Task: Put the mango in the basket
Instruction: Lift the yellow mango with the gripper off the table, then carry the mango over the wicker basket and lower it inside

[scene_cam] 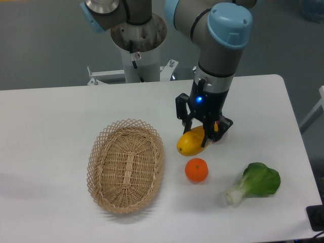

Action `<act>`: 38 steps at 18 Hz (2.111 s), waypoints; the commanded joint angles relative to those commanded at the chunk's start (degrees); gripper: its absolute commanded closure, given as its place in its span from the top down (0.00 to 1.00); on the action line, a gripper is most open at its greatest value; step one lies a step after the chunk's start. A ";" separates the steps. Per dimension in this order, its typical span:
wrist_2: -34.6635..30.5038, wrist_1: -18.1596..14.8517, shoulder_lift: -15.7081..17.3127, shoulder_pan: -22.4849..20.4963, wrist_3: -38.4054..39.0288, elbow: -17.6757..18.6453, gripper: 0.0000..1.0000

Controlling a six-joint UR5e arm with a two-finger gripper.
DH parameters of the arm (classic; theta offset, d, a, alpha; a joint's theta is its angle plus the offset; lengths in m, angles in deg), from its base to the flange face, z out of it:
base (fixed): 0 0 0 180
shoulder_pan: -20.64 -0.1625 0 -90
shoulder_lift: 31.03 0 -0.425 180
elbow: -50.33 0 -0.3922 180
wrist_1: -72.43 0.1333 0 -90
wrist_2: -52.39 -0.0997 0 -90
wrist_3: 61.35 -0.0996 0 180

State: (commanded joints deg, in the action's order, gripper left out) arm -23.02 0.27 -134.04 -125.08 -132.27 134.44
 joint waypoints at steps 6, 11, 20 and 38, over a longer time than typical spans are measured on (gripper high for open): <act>-0.26 0.88 0.00 2.28 6.23 0.44 0.52; -2.80 4.91 -0.09 6.76 14.92 1.75 0.52; -9.40 17.57 -1.49 16.43 24.69 11.15 0.52; -16.87 21.01 -11.60 26.28 25.75 15.91 0.53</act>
State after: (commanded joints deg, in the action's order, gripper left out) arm -39.89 21.27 -145.64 -98.80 -106.52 150.35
